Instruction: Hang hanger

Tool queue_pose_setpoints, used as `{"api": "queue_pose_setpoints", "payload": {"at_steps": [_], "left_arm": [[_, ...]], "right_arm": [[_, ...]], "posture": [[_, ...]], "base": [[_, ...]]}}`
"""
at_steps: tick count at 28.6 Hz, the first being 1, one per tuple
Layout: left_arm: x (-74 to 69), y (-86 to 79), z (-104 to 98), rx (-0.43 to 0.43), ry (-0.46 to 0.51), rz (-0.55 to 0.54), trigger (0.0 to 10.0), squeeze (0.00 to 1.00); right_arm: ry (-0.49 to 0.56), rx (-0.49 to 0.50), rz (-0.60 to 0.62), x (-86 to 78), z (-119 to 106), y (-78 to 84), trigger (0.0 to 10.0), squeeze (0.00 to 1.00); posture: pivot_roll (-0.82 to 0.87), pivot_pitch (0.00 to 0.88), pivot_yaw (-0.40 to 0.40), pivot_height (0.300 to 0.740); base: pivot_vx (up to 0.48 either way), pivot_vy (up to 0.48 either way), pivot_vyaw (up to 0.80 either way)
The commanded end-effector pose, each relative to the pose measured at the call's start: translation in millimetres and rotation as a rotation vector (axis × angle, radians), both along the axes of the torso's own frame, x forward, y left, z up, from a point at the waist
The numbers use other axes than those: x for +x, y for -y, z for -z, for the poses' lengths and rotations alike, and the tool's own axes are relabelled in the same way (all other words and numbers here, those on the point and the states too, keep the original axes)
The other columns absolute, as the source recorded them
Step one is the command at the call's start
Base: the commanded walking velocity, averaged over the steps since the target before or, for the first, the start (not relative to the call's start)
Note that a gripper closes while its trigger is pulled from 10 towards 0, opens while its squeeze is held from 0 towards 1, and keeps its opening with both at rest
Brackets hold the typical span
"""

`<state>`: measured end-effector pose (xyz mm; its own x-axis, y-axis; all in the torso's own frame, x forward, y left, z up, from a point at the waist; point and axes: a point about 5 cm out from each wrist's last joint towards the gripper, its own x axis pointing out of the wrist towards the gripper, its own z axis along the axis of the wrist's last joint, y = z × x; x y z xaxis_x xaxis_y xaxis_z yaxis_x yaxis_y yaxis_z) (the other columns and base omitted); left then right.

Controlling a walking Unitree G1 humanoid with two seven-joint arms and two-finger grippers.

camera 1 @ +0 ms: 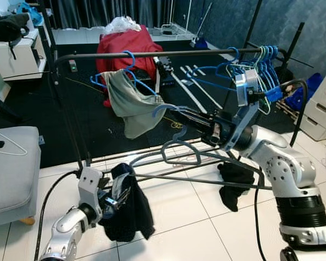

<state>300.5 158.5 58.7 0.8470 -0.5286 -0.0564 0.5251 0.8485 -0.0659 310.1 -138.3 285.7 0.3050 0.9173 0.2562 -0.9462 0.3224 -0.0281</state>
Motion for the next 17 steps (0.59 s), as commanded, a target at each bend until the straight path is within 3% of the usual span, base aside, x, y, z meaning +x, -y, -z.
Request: {"api": "queue_pose_setpoints", "payload": {"at_steps": [1, 2, 8, 14, 15, 16, 17], "left_arm": [[-0.9, 10.7, 4, -0.012, -0.021, 0.051, 10.0, 0.00], [1.3, 20.2, 6, -0.017, -0.032, 0.073, 10.0, 0.00], [4.0, 26.3, 6, -0.006, -0.041, 0.085, 10.0, 0.00], [0.6, 7.8, 3, -0.015, -0.038, 0.096, 10.0, 0.00], [-0.8, 3.2, 3, -0.023, -0.039, 0.105, 8.4, 0.00], [-0.8, 3.2, 3, -0.023, -0.039, 0.105, 8.4, 0.00], [-1.6, 0.2, 4, -0.024, -0.043, 0.109, 3.5, 0.00]], "right_arm": [[0.031, 0.028, -0.025, -5.5, -8, 3.9, 10.0, 0.00], [0.029, 0.026, -0.035, -6.7, -8, 5.4, 10.0, 0.00], [0.023, 0.016, -0.057, -9.1, -7, 7.7, 10.0, 0.00], [0.010, -0.008, -0.106, -13.3, -6, 12.4, 10.0, 0.00], [0.005, -0.009, -0.121, -14.2, -6, 13.2, 10.0, 0.00], [0.005, -0.009, -0.121, -14.2, -6, 13.2, 10.0, 0.00], [0.002, -0.010, -0.131, -14.4, -5, 13.9, 10.0, 0.00]], "posture": [[-0.15, 0.078, -0.063, 0.740], [-0.15, 0.079, -0.063, 0.740], [-0.16, 0.083, -0.062, 0.740], [-0.15, 0.091, -0.065, 0.740], [-0.15, 0.093, -0.065, 0.740], [-0.15, 0.093, -0.065, 0.740], [-0.15, 0.093, -0.067, 0.740]], "base": [[0.000, 0.000, 0.00], [0.000, 0.000, 0.00], [0.000, 0.000, 0.00], [0.000, 0.000, 0.00], [0.000, 0.000, 0.00], [0.000, 0.000, 0.00], [0.000, 0.000, 0.00]]}}
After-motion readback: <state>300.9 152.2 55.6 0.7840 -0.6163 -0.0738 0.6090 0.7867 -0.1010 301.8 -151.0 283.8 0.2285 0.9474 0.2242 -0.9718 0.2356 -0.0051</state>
